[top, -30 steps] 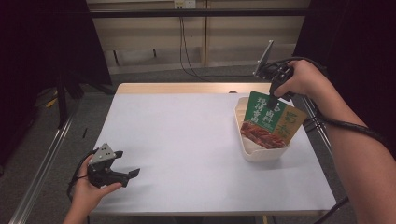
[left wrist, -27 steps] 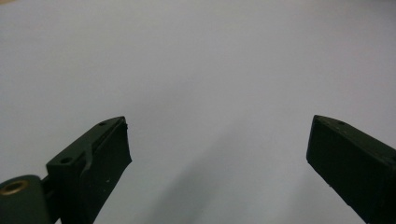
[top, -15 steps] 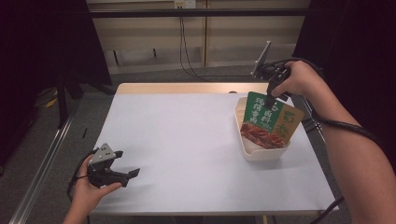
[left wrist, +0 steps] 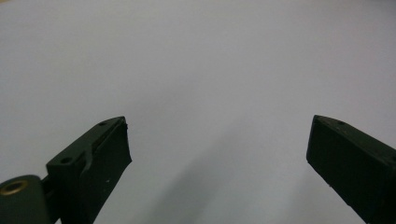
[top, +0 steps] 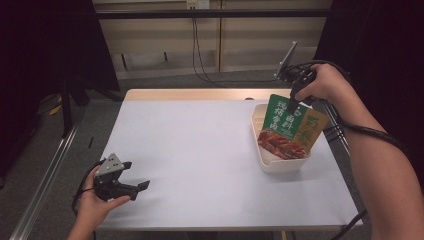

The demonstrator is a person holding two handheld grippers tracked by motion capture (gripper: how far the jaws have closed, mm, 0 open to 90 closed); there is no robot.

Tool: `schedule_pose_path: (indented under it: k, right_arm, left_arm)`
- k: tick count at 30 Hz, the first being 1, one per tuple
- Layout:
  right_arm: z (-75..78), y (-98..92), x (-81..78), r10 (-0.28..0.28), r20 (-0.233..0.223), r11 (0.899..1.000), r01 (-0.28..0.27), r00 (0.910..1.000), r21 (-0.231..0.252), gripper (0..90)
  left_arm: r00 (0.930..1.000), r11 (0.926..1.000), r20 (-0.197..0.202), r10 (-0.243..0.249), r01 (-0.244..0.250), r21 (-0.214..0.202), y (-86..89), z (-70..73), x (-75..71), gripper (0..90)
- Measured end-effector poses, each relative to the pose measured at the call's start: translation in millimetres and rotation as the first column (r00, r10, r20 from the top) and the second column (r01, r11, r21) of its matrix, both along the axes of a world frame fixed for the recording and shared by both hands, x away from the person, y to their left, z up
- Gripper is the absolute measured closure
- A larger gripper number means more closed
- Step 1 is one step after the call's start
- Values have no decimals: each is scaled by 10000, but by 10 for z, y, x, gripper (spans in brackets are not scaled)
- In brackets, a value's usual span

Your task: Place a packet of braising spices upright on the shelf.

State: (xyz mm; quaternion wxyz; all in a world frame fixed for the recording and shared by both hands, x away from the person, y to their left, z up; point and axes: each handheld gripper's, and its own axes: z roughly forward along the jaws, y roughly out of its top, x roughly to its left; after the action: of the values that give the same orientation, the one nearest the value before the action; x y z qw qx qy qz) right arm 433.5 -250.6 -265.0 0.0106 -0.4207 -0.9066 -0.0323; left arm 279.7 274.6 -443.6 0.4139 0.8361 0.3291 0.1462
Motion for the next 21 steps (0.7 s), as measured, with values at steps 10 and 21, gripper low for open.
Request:
schedule_pose_path:
  k: [10, 21]
  right_arm:
    - [21, -38, 23, -305, 356, 9992, 295, 9989, 266, 675]
    - [231, 52, 23, -407, 844, 9992, 405, 9956, 39, 341]
  left_arm:
    - [10000, 10000, -13, -8, 8, 34, 2, 8, -4, 61]
    - [10000, 10000, -13, -24, 24, -43, 0, 13, -4, 61]
